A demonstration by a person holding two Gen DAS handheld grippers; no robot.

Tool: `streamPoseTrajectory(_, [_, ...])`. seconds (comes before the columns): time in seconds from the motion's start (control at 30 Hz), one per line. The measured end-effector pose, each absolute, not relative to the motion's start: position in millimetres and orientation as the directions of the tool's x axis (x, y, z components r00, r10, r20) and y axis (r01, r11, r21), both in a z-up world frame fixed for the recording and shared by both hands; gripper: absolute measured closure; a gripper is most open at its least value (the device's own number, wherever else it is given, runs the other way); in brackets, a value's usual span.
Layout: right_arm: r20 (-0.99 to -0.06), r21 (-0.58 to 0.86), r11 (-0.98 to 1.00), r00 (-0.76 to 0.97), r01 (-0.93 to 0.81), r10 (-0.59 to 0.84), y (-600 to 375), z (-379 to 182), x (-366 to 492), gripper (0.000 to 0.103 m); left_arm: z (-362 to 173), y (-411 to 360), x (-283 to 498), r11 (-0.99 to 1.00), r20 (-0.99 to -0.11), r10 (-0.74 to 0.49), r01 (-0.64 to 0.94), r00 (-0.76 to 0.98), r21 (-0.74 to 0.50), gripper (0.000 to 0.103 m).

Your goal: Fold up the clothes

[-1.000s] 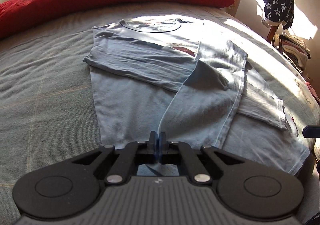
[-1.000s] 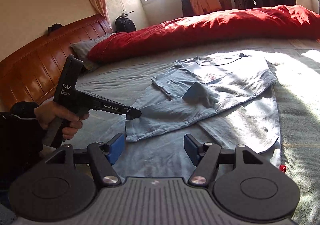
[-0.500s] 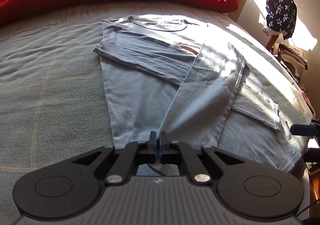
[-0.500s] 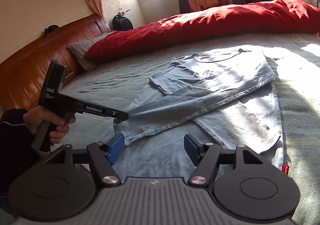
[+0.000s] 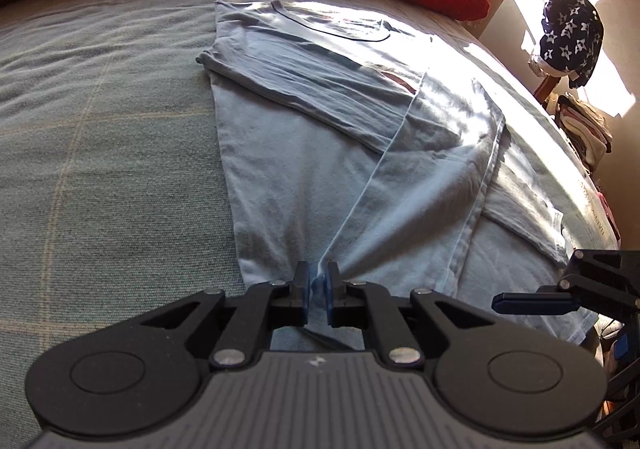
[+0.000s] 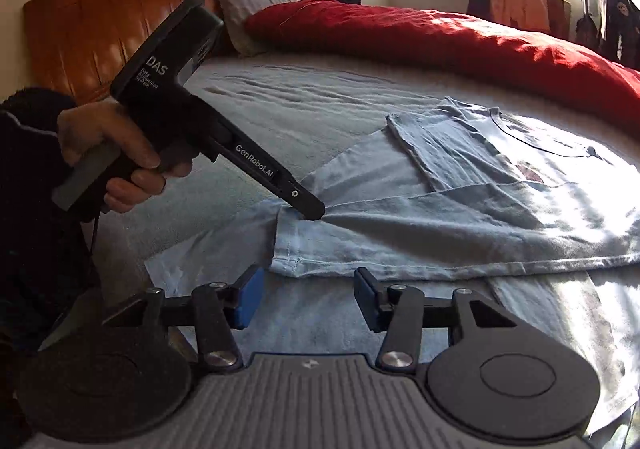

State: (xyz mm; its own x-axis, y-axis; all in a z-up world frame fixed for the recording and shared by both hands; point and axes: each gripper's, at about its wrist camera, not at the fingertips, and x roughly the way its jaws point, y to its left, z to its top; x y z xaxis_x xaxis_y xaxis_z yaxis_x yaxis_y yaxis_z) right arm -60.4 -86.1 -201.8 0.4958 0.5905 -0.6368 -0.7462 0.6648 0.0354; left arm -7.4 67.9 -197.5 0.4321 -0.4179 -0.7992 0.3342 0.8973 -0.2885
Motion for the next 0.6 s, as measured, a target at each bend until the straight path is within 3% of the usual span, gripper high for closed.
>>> streamPoseTrajectory(0.07, [-0.657,-0.104,0.602,0.509,-0.792,0.556,-63,-208,-65,0.053,-199,67,-6,0.895,-0.802,-0.418,0.344,0.427,-0.283,0.096])
streamPoseTrajectory(0.13, [-0.673,-0.249,0.532,0.539,-0.809,0.506,-43,-218,-69,0.063,-199,67,-5,0.893,-0.802,-0.421,0.348,0.424,-0.285,0.096])
streamPoseTrajectory(0.27, [-0.668,-0.355,0.461,0.566,-0.813,0.484,-30,-222,-74,0.098,-198,70,-6,0.889,-0.798,-0.432,0.347,0.42,-0.298,0.096])
streamPoseTrajectory(0.47, [-0.666,-0.286,0.473,0.528,-0.833,0.527,-33,-200,-76,0.099,-187,69,-14,0.895,-0.816,-0.397,0.373,0.419,-0.243,0.096])
streamPoseTrajectory(0.6, [-0.706,-0.195,0.493,0.471,-0.848,0.53,-37,-201,-69,0.09,-176,64,-15,0.896,-0.82,-0.377,0.395,0.431,-0.204,0.093])
